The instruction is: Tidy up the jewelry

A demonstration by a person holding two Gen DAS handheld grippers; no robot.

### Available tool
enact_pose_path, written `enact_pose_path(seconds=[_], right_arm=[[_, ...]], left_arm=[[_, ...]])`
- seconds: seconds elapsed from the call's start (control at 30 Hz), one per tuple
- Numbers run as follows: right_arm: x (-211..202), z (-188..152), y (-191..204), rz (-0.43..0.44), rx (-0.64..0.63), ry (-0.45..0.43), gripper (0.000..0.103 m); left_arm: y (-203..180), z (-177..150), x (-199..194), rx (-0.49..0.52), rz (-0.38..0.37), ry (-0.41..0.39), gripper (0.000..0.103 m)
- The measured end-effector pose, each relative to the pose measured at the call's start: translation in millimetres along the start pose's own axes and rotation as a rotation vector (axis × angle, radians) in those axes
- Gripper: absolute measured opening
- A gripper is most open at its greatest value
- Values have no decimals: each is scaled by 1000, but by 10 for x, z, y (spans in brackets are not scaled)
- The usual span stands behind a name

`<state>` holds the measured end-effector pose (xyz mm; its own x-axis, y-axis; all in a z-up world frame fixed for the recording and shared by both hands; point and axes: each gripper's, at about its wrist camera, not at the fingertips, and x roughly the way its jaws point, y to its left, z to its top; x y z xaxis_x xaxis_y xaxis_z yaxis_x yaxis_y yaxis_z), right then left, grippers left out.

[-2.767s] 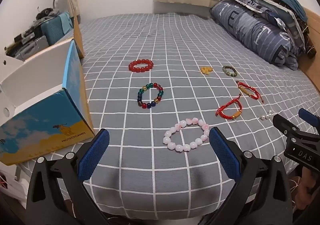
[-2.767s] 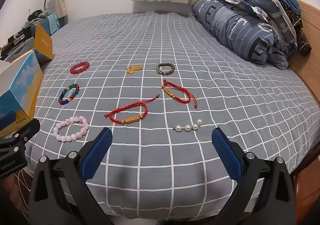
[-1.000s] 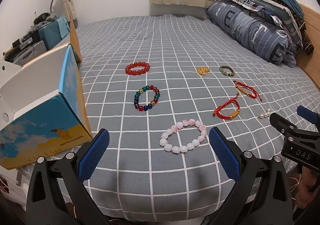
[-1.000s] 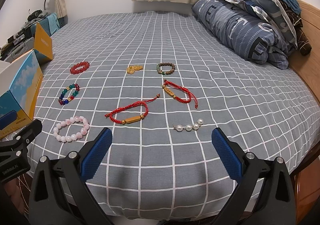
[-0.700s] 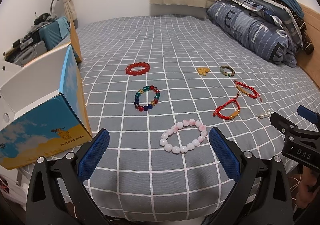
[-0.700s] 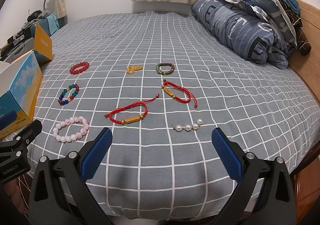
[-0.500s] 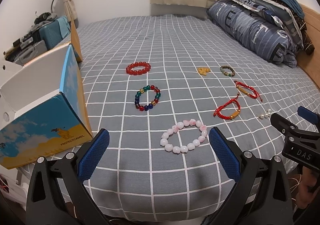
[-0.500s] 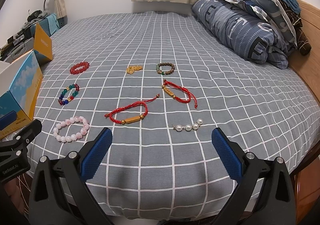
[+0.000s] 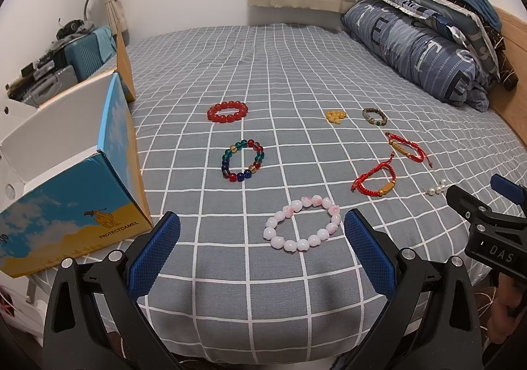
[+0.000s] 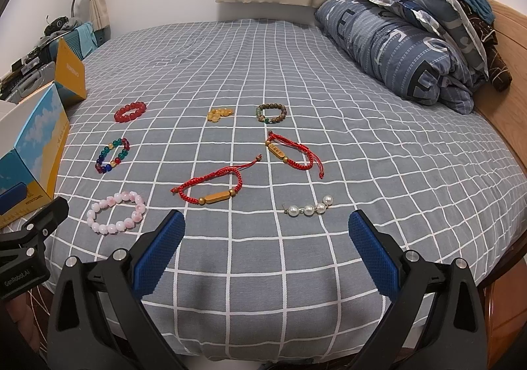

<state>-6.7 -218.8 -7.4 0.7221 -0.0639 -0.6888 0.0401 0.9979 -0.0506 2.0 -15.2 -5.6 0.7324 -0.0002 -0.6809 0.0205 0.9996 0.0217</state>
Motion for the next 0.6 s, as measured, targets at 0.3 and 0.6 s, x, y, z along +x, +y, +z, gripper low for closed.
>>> enact_pose_path(seconds=[0.3,0.6], right_arm=[[-182,103,-39,5,1,-36,96],[-283,534,-64,-16,-27,-67,96]], left_arm=[[5,162,-44,-25,2,3,97],[63,541,38,-42,19,12,97]])
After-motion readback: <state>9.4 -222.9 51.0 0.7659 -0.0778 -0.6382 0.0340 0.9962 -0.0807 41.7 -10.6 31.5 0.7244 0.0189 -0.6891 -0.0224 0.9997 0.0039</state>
